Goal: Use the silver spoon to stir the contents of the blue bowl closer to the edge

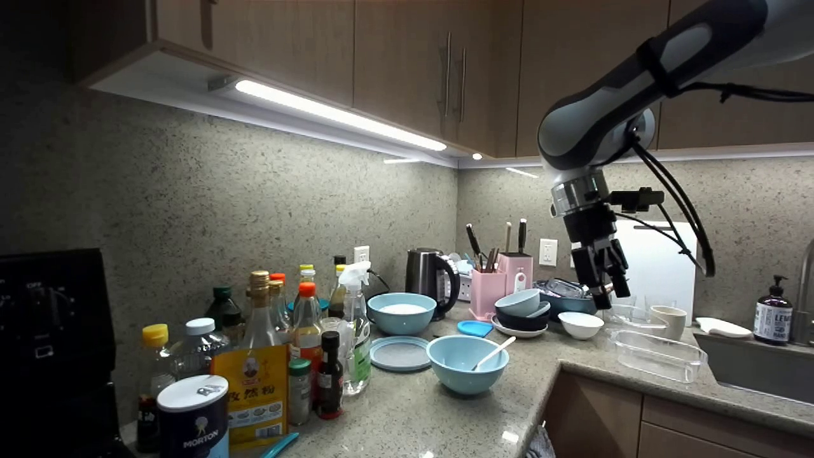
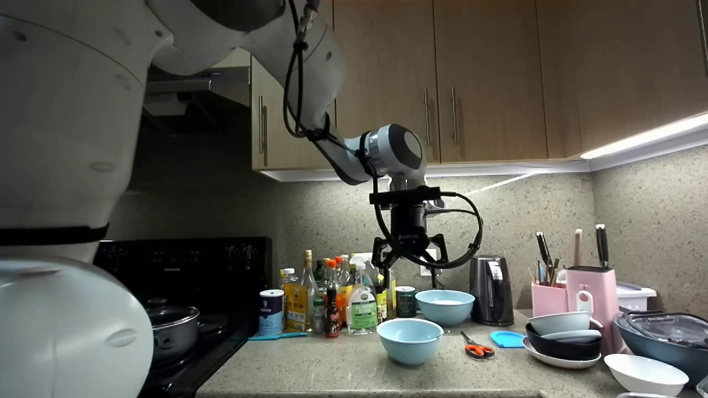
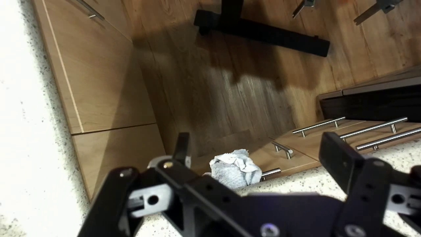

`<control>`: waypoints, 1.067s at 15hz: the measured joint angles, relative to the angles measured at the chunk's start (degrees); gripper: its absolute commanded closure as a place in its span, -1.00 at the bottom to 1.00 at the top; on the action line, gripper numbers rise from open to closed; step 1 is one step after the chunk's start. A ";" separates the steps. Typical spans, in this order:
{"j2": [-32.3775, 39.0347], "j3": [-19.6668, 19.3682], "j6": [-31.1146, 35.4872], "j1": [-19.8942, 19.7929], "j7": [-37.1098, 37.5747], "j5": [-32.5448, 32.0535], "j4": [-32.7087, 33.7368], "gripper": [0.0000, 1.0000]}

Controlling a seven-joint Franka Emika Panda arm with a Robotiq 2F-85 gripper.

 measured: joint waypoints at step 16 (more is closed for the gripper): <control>19.61 0.02 6.31 -3.89 2.84 -0.58 15.14 -1.00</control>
